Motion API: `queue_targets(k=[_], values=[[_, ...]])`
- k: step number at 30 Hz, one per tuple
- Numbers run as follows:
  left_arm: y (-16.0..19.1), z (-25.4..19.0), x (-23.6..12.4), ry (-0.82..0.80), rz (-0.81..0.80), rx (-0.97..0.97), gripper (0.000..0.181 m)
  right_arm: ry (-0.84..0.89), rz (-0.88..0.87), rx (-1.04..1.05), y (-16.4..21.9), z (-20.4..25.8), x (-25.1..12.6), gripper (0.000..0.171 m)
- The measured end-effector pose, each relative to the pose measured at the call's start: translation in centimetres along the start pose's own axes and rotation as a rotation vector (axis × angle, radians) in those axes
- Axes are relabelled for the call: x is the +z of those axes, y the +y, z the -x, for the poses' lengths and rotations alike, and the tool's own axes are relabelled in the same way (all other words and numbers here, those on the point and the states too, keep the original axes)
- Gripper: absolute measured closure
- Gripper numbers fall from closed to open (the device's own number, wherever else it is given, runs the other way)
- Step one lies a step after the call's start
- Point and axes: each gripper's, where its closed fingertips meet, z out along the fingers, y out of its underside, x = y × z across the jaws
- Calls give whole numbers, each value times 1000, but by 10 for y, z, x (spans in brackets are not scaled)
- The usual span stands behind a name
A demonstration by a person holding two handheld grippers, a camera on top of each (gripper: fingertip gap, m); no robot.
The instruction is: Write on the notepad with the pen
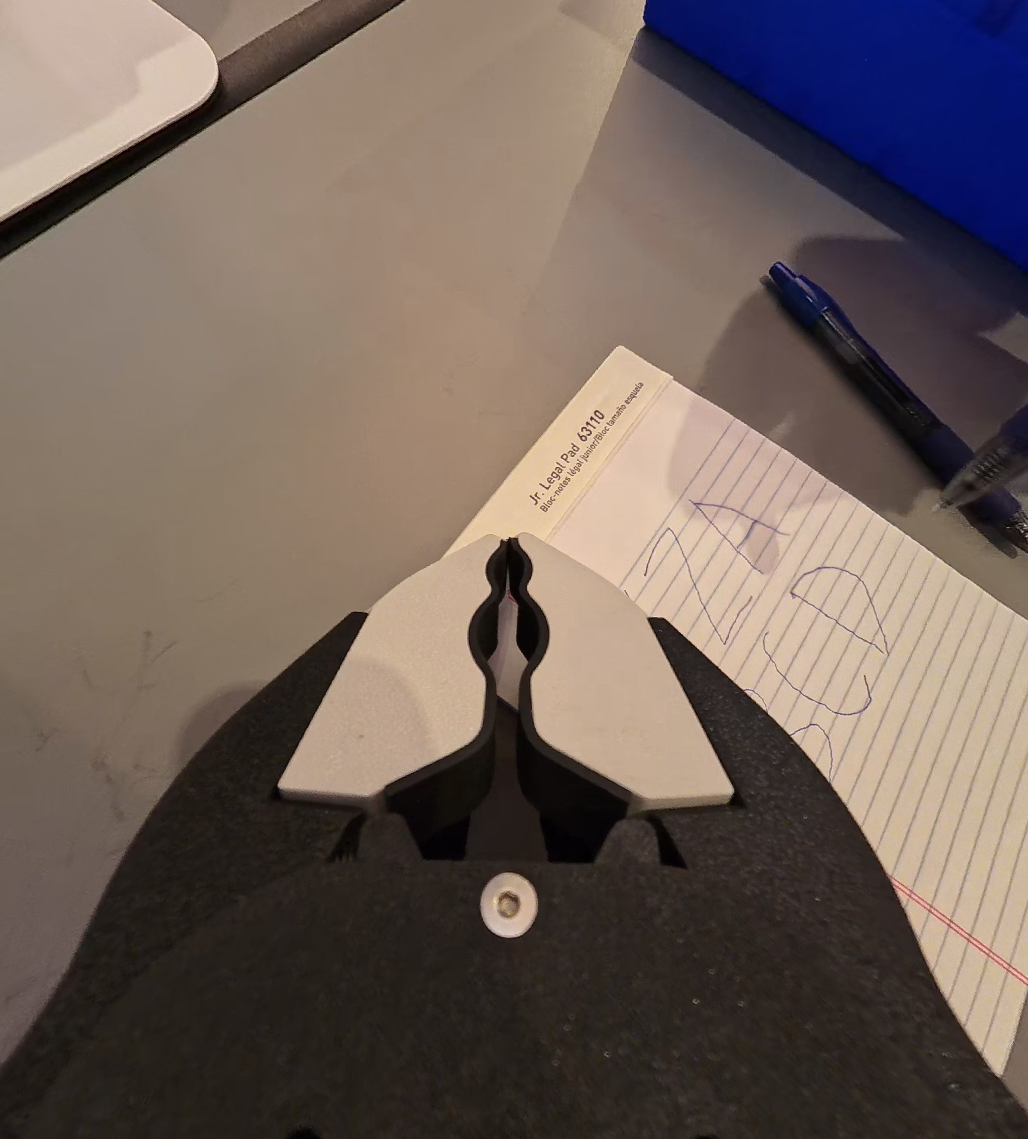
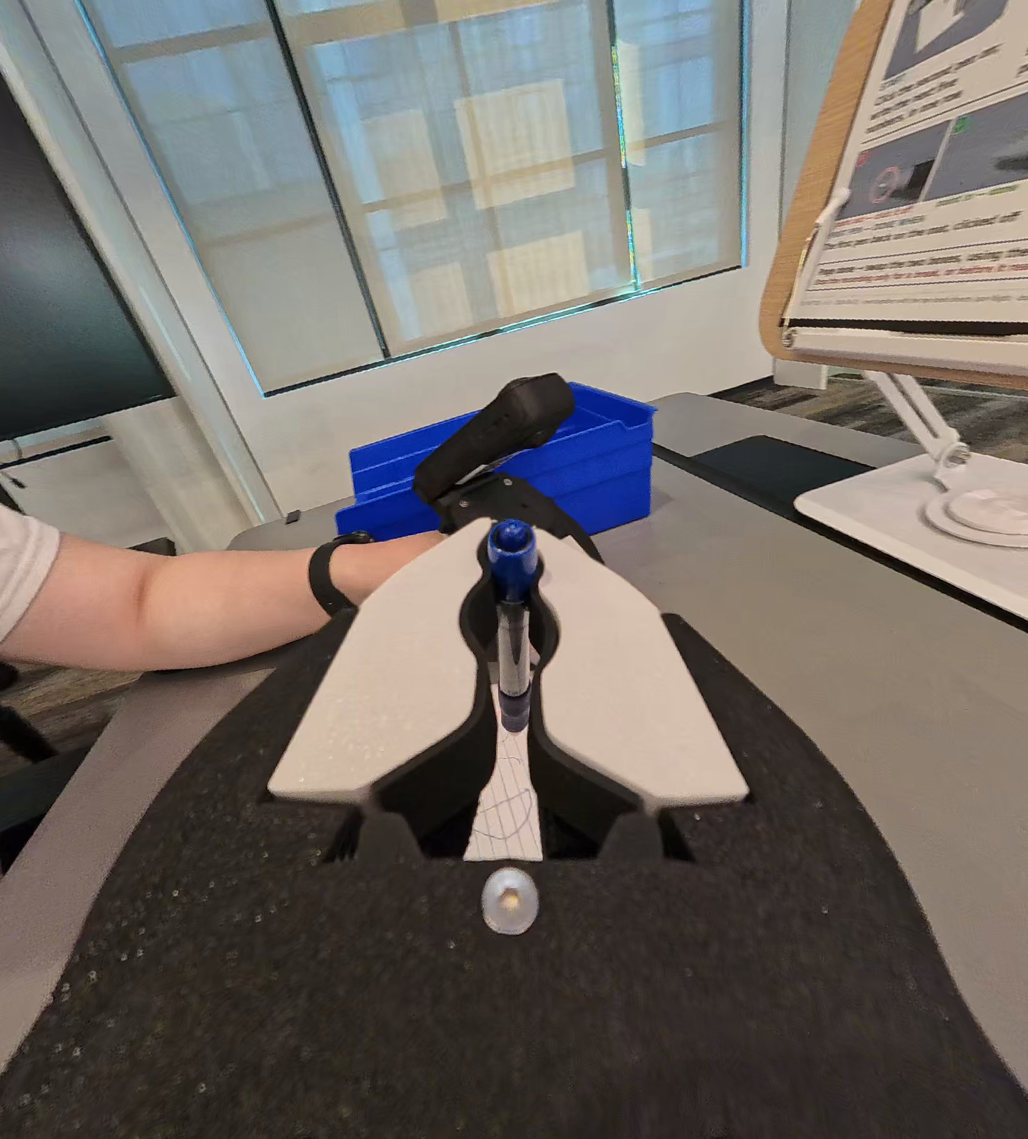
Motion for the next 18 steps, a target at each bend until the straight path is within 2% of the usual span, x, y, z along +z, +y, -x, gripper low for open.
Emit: queue_targets(k=[6,12,18], values=[[0,0,0,2,0,-2,181,78,-27,22,-2,-14,-6,167],[-3,1,-3,-11,4,-1,181,75,-15,52,2,-17,-5,167],[-45,-12,-29,-15,-181,34,181,30,-3,62,6,-12,-1,167]])
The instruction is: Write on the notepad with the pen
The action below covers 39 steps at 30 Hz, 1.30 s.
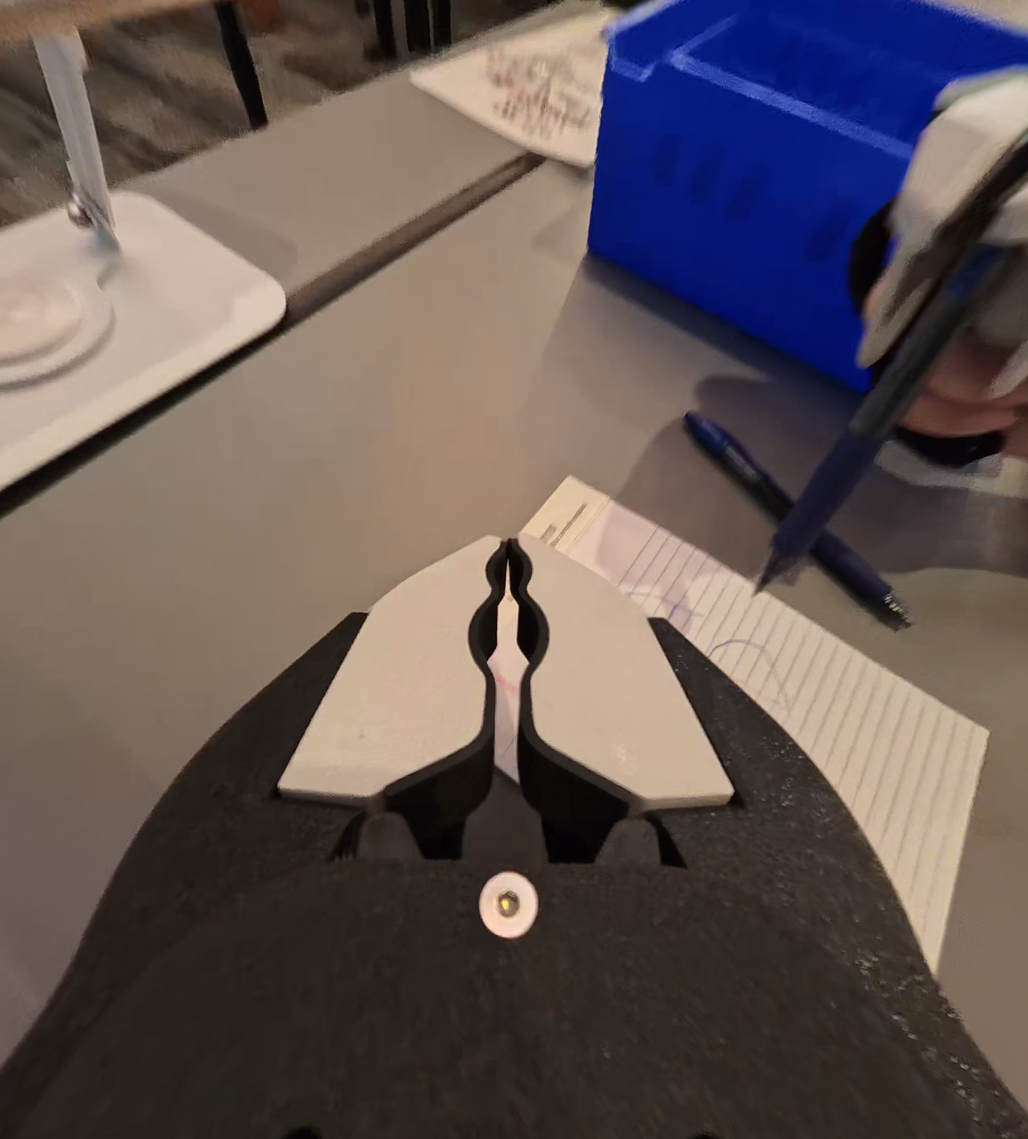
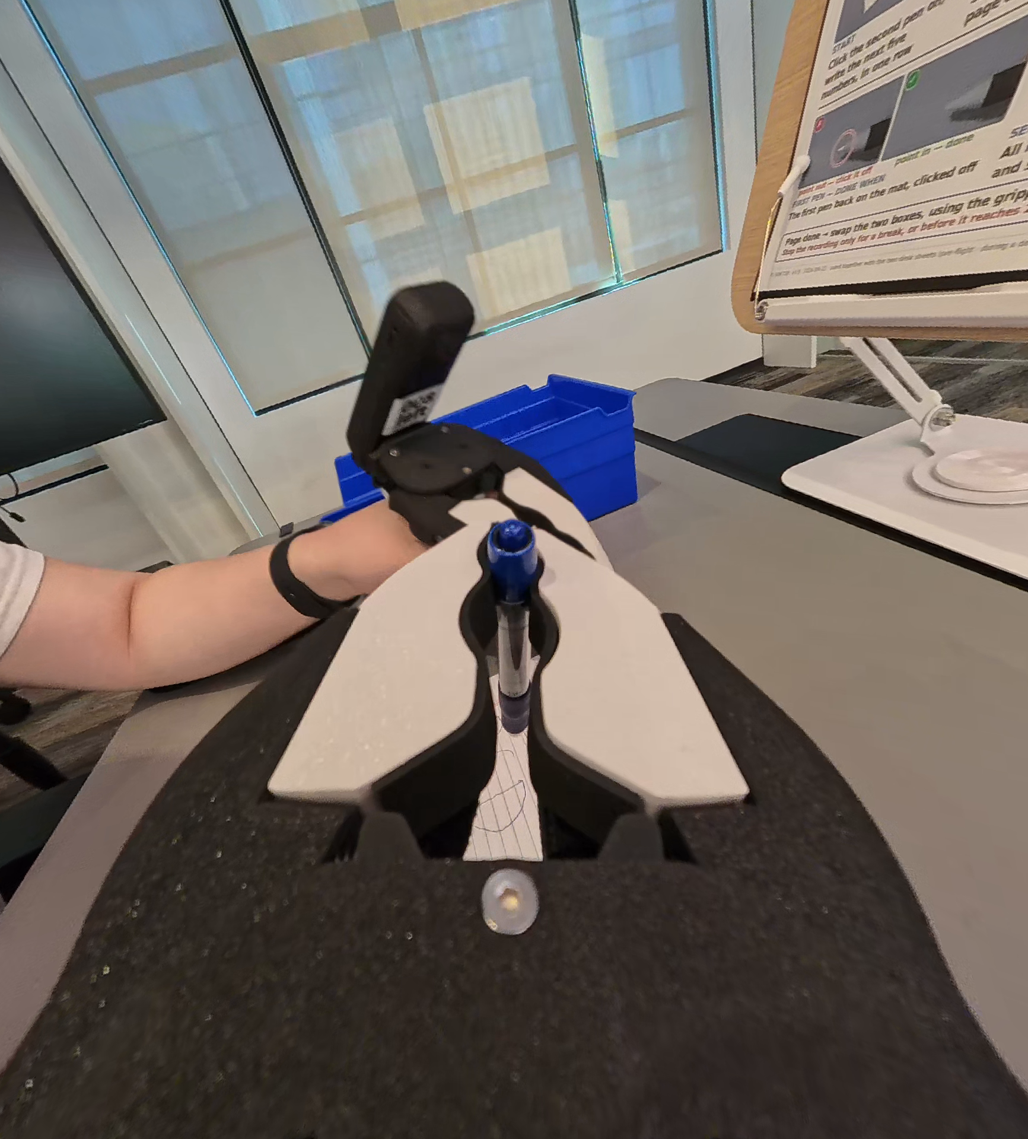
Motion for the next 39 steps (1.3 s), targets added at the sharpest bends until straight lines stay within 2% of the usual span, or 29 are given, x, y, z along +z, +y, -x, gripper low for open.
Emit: queue_targets(k=[6,12,18,23,28,34,39], values=[[-33,-32,-16,140,-126,-50,181,-30,5,9,3,3,2,167],[-44,-60,-22,258,-147,-77,181,-71,4,9,3,11,5,167],[-51,-68,-27,247,-155,-38,181,-98,11,-5,4,18,8,167],[-76,-80,-48,245,-262,-11,181,-71,44,-110,2,25,10,167],[-97,-101,-70,195,-340,139,181,-41,182,-267,14,37,19,167],[-89,-117,-67,172,-252,264,181,-61,288,-332,28,55,32,167],[-84,-115,-61,121,-212,333,181,-60,296,-330,28,58,32,167]])
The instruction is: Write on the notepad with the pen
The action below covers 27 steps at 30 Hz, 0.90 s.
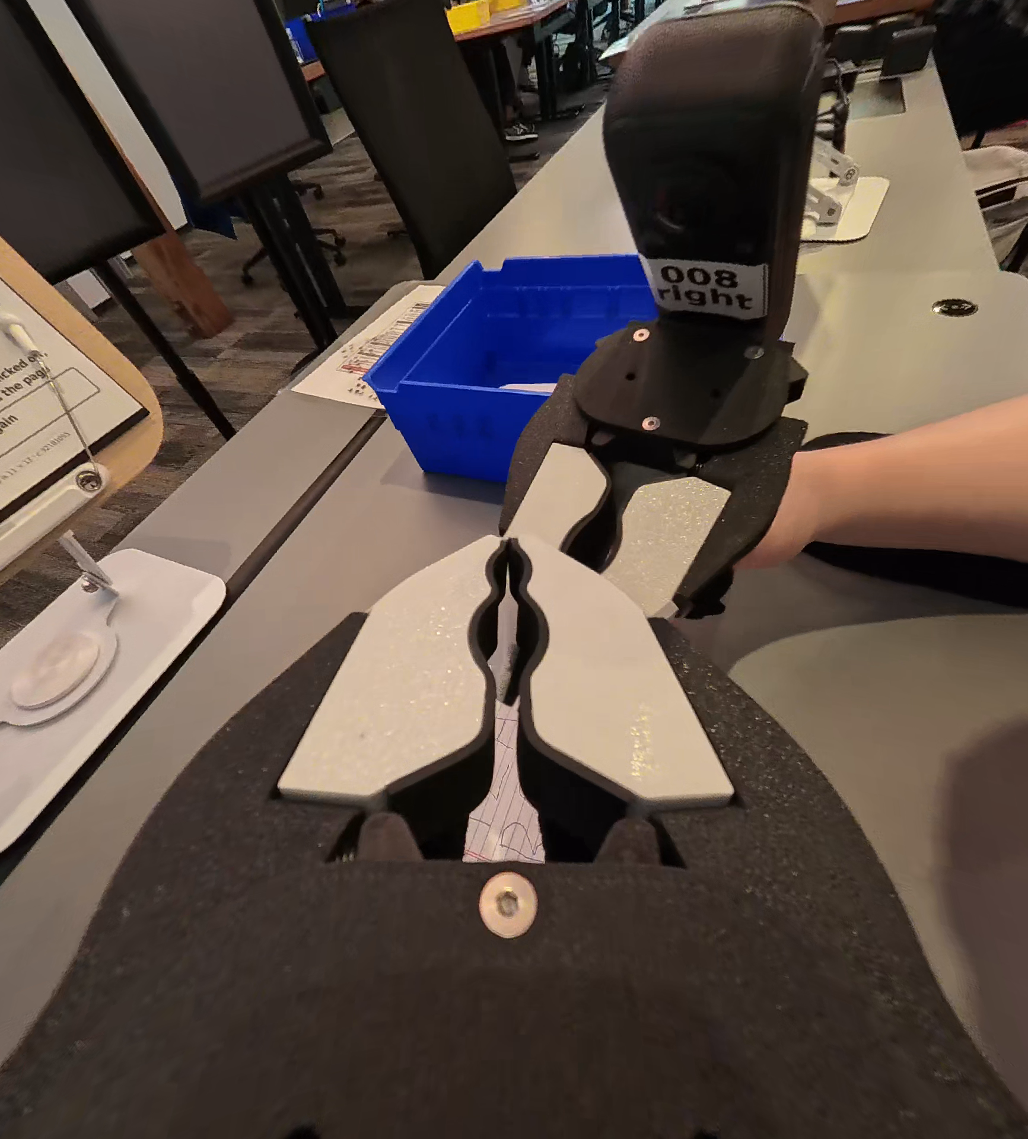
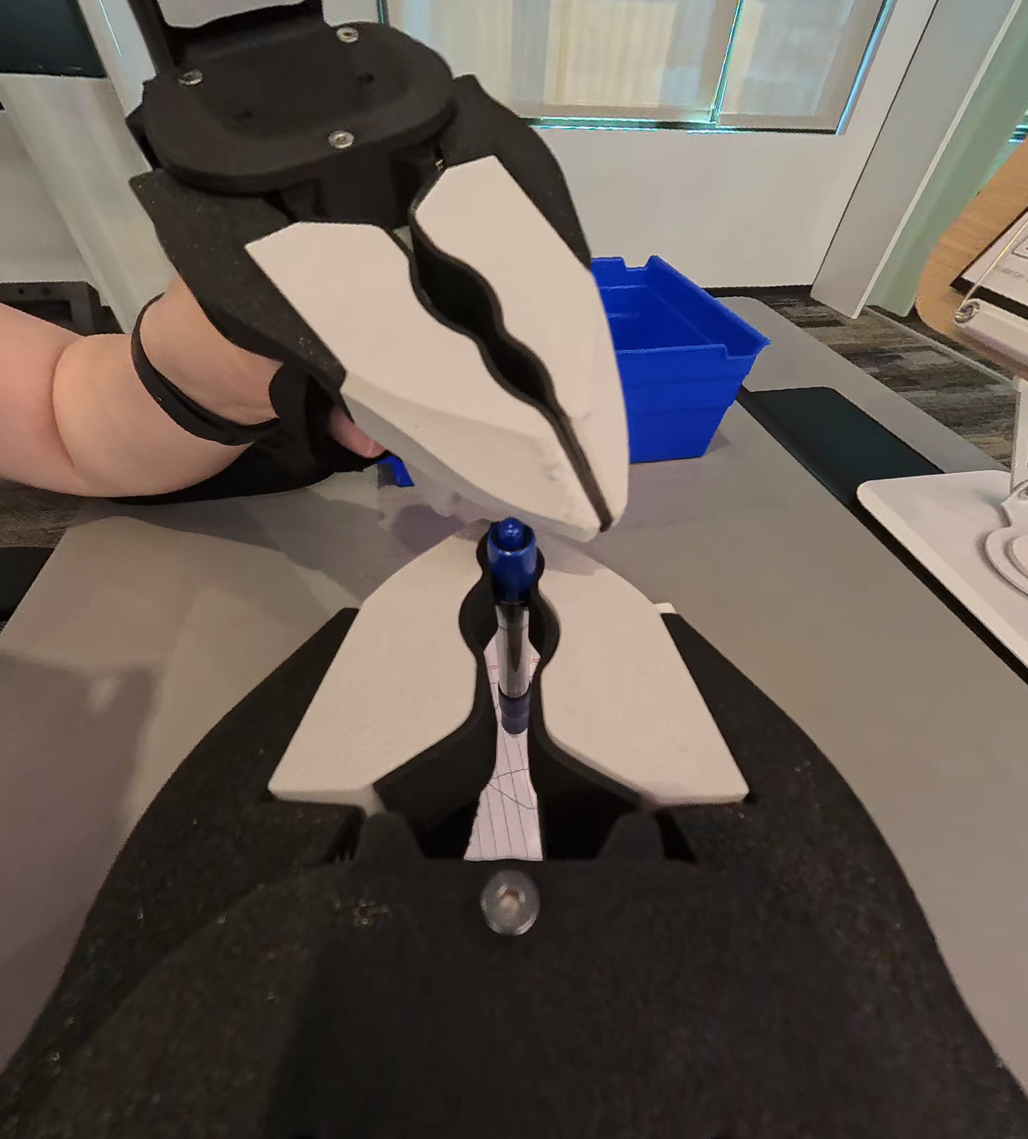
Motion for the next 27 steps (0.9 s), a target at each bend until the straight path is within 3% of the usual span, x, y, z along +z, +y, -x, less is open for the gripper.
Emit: queue_targets(k=[16,27], values=[[-4,-10,5,50,-47,-23,181,-3,-28,61,-1,-4,-2,167],[-6,-10,3,134,-115,-178,181,17,-55,28,-4,-3,-2,167]])
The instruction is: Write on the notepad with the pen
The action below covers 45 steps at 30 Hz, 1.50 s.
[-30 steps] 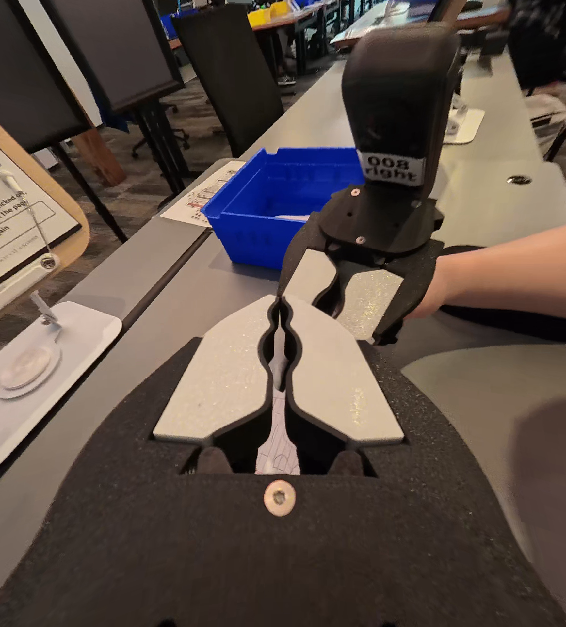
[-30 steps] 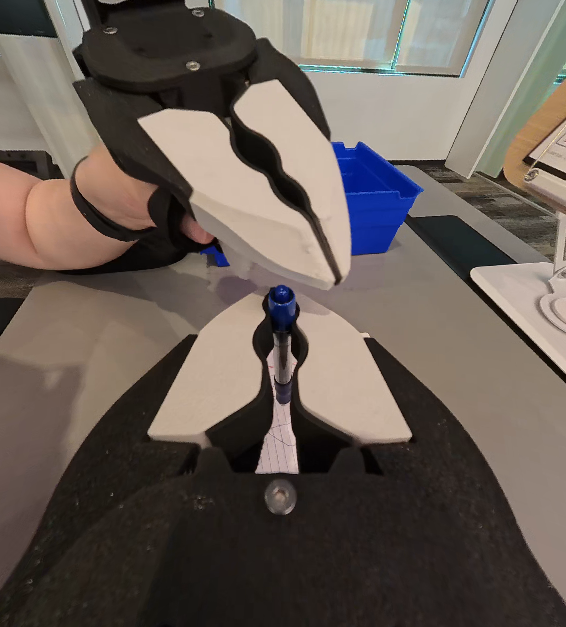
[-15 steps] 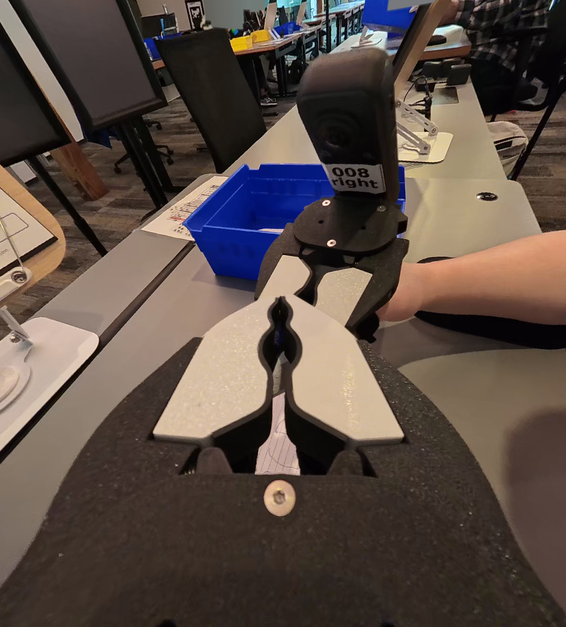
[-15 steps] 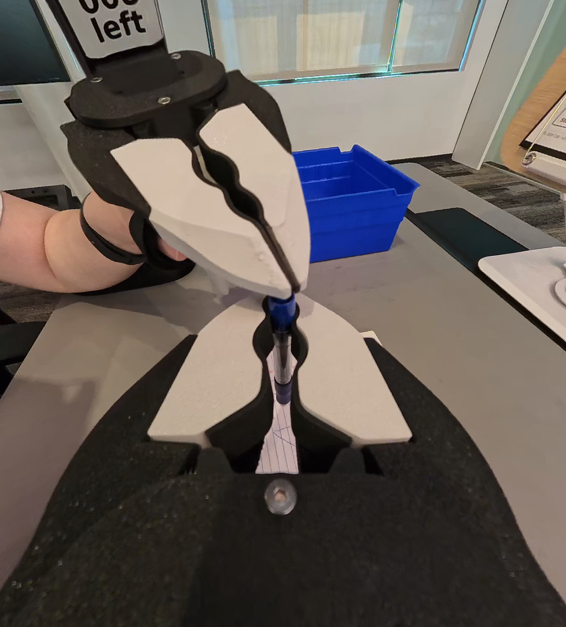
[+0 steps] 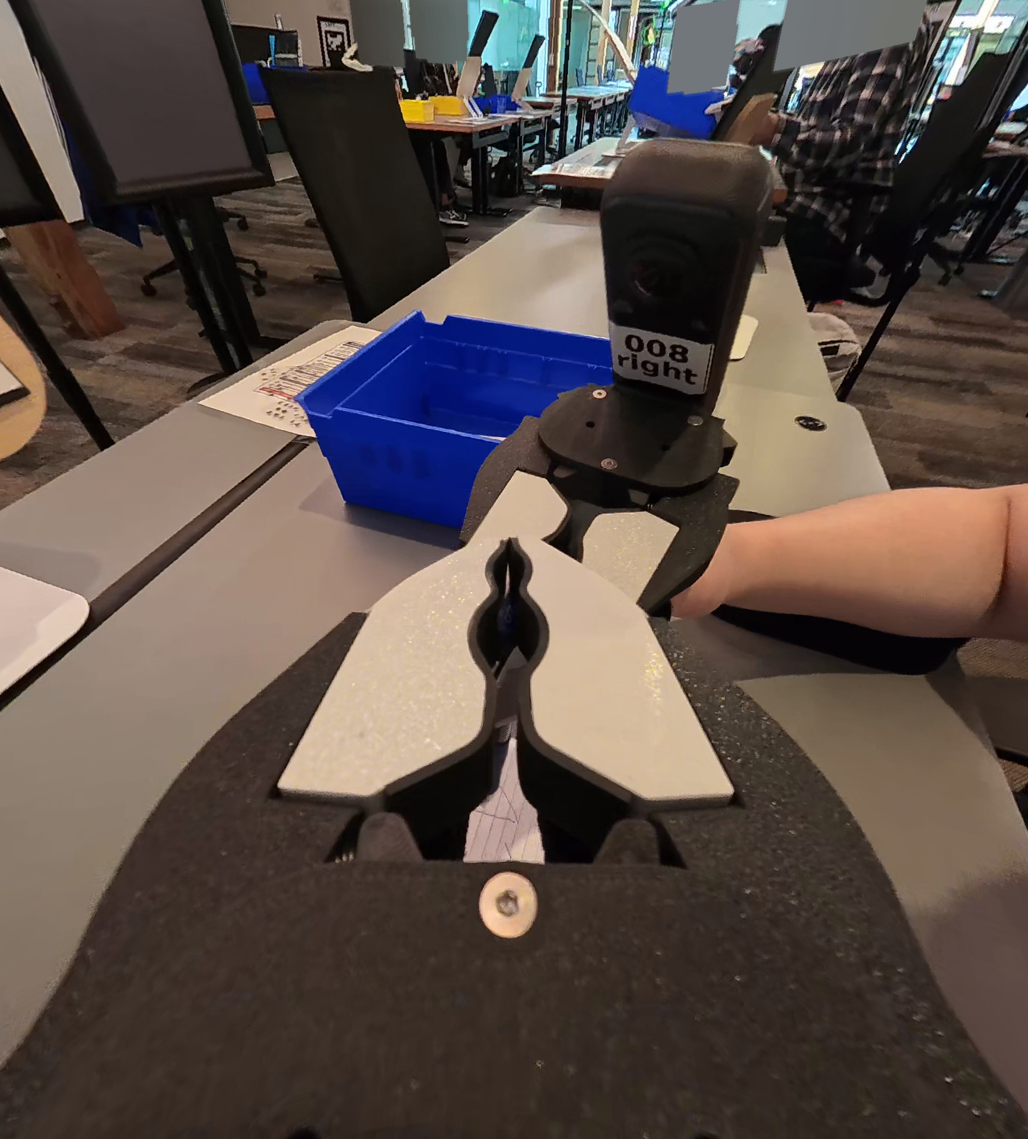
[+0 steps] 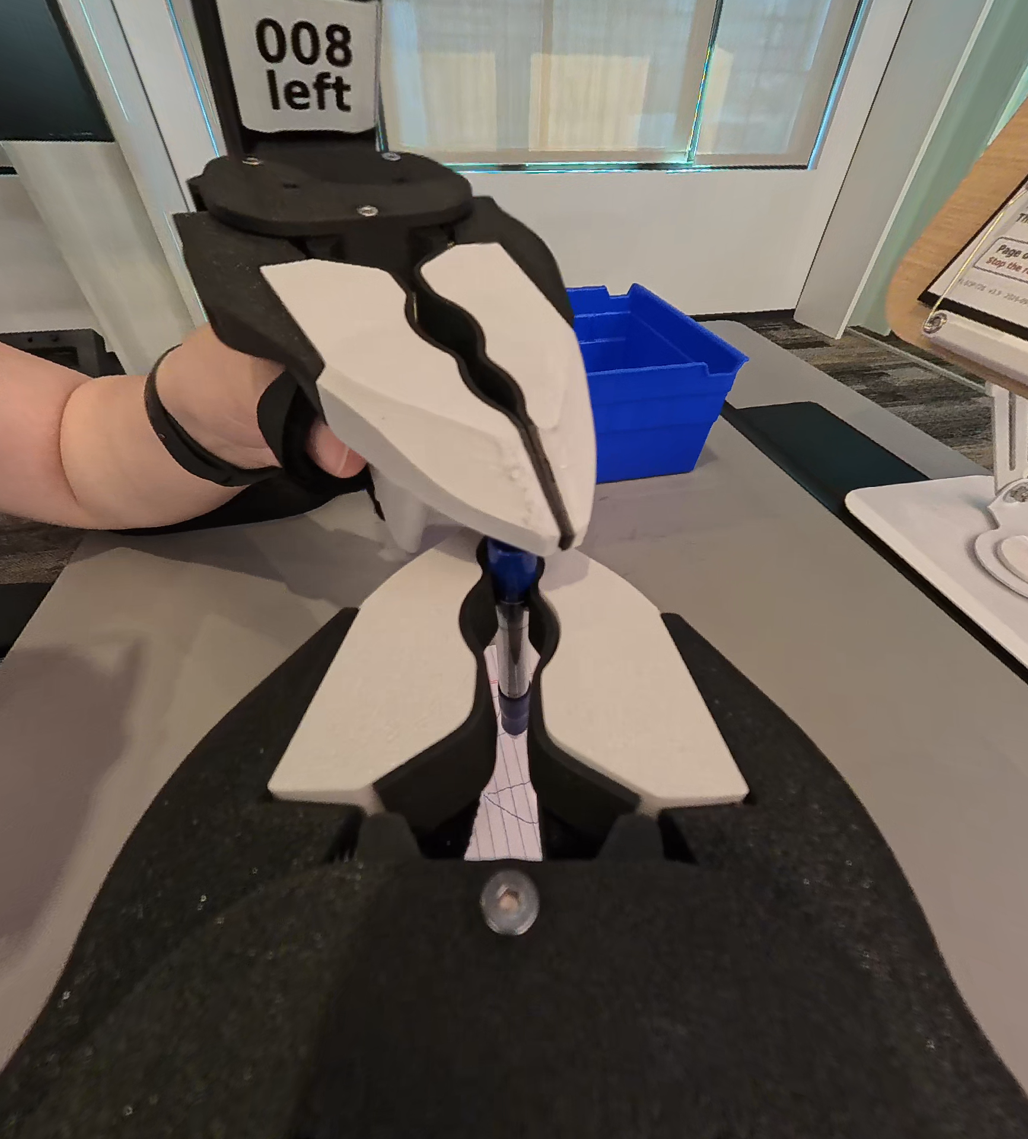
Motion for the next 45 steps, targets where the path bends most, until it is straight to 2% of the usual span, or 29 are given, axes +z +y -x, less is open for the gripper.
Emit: queue_targets(k=[11,26,36,40,42,45], values=[[1,2,-1,6,-4,-17,181,1,-3,-1,1,0,1,167],[3,1,-1,-37,48,68,181,-70,-8,92,1,5,1,167],[4,-3,0,-8,59,56,181,-42,11,23,0,5,0,167],[-2,-5,-1,19,6,42,181,-62,6,32,-2,6,-1,167],[-25,-10,-10,29,-120,47,181,-41,25,15,1,4,-1,167],[-53,-4,-34,-68,-221,106,181,5,-13,9,-7,-5,-9,167]])
